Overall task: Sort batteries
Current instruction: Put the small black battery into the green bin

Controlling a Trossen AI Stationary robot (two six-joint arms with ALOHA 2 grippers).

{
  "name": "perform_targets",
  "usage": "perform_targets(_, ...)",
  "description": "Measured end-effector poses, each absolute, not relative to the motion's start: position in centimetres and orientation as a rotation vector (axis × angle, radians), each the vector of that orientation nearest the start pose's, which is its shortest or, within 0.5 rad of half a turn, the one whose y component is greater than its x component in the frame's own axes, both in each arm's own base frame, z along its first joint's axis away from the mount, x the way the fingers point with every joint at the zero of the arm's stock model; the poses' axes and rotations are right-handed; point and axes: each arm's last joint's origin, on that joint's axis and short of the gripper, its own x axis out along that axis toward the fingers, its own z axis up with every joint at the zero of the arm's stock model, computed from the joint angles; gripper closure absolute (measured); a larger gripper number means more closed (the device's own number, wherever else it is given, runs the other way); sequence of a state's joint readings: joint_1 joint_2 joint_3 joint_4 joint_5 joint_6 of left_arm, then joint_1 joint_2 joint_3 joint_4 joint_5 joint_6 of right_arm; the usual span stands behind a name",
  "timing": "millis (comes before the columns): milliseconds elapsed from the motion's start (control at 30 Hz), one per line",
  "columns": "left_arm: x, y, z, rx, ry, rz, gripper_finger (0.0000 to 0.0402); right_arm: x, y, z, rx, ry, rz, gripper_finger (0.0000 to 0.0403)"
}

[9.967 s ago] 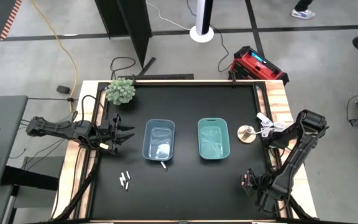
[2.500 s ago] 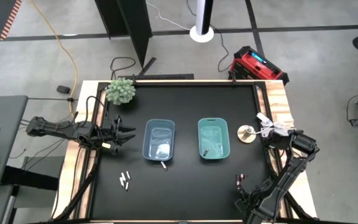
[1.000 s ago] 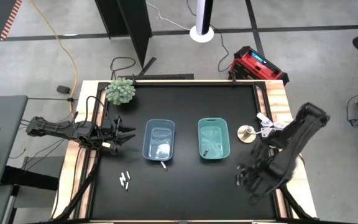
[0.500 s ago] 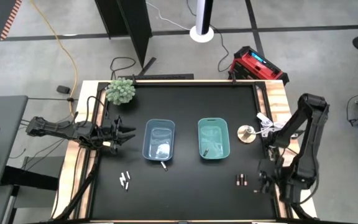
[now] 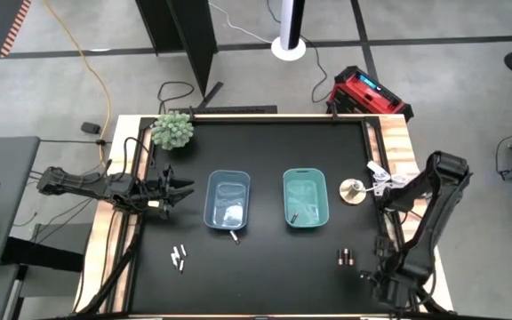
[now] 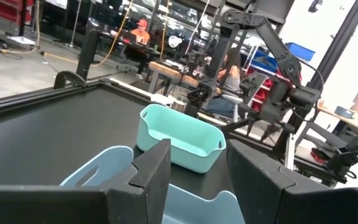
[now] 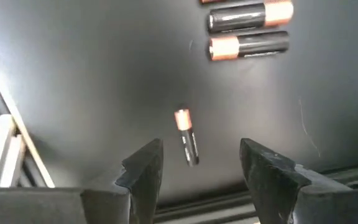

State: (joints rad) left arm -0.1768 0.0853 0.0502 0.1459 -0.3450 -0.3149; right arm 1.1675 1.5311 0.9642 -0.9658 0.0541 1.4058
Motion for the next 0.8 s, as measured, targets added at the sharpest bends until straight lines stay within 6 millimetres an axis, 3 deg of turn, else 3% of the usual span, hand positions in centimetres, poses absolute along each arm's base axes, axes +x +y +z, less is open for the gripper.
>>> perform_targets(433,9.9,-0.8,18.5,-0.336,-0.107,0.155,0.0249,10.7,24.6,15.7,0.143,1.619,-0.171,0.0175)
perform_targets(800,9.9,-0.8,18.6,-0.337,-0.11,0.155,0.0249,11.4,24.8,14.4,0.12,1.65,-0.166,0.0183)
